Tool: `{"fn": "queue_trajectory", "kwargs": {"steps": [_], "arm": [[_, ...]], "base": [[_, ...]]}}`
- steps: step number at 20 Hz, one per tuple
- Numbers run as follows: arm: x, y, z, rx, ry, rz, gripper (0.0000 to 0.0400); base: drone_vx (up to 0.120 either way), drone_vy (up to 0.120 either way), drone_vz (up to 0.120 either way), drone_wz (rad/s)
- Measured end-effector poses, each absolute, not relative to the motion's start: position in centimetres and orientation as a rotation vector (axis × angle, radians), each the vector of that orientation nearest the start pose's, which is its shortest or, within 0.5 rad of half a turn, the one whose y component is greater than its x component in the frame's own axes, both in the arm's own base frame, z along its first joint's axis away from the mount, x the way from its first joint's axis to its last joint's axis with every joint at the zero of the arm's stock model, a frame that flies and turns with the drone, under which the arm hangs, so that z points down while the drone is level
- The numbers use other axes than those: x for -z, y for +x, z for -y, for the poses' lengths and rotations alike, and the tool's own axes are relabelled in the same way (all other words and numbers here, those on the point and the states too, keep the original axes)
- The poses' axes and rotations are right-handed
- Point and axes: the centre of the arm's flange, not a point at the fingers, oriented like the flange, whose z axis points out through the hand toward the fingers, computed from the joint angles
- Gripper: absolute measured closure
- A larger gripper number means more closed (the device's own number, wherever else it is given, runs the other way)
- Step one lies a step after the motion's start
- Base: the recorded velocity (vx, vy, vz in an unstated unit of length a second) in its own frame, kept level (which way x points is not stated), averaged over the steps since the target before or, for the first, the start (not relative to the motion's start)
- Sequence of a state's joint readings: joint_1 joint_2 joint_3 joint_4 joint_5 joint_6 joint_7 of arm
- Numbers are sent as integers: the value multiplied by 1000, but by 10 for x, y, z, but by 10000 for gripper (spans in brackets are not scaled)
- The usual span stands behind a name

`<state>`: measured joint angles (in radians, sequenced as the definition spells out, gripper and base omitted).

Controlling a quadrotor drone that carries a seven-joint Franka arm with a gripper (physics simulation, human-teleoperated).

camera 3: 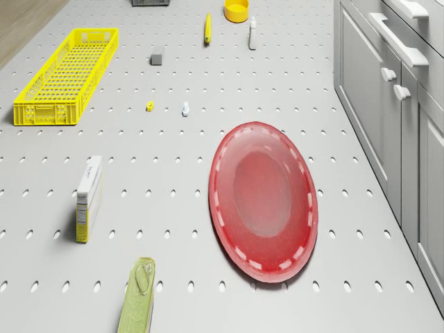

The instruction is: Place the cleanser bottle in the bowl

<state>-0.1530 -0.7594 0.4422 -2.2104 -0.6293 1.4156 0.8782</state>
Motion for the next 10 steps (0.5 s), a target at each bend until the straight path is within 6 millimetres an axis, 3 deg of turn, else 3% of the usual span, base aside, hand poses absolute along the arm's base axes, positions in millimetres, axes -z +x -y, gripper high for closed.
{"fn": "queue_trajectory", "kwargs": {"steps": [3, 5, 8, 10], "arm": [[-609, 303, -97, -619, 1650, 693, 0], [-574, 304, -97, -689, 1324, 560, 0], [-531, 306, -78, -752, 869, 374, 0], [-513, 306, -61, -772, 629, 275, 0]], "base": [[120, -120, 0, 0], [120, 0, 0, 0], [120, 0, 0, 0], [120, 0, 0, 0]]}}
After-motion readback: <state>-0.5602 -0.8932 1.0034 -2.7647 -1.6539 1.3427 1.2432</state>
